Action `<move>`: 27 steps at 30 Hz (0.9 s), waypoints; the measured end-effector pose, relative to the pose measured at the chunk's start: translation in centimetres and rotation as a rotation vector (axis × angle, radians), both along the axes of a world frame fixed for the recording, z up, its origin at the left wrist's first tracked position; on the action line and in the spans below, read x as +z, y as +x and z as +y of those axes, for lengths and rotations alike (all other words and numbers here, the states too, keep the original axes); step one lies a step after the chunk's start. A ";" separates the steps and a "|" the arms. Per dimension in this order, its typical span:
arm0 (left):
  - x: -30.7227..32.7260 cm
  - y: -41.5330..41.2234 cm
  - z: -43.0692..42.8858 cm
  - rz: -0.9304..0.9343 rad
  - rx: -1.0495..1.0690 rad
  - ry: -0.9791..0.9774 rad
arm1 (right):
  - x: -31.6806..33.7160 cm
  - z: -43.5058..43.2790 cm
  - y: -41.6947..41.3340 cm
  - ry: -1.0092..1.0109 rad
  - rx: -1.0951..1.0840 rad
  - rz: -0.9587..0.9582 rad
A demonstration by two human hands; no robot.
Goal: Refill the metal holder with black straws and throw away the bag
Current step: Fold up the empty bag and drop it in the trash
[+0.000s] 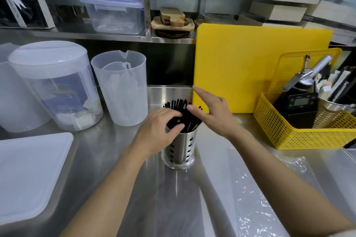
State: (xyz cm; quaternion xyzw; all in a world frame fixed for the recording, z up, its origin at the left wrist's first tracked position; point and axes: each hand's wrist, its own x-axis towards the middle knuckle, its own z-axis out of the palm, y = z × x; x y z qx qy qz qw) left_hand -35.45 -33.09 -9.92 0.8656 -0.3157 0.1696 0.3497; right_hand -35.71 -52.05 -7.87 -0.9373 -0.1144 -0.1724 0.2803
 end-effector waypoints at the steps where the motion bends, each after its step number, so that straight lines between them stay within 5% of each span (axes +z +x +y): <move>1: 0.7 -0.3 -0.2 -0.005 0.004 -0.025 | 0.0 -0.9 -0.5 0.020 -0.028 0.007; 7: 1.6 -3.8 -4.7 0.045 -0.128 -0.019 | -2.1 -8.0 -4.9 0.236 -0.292 0.173; 13: -2.0 -7.4 -10.7 -0.026 -0.202 0.139 | -6.4 -14.7 -10.8 0.230 -0.559 0.375; 21: -8.3 -9.8 -15.6 0.454 -0.057 0.303 | -11.4 -21.1 -17.4 0.093 -0.887 0.590; 27: -11.9 -11.4 -17.7 0.606 0.141 0.522 | -14.2 -24.0 -19.9 0.348 -0.949 0.665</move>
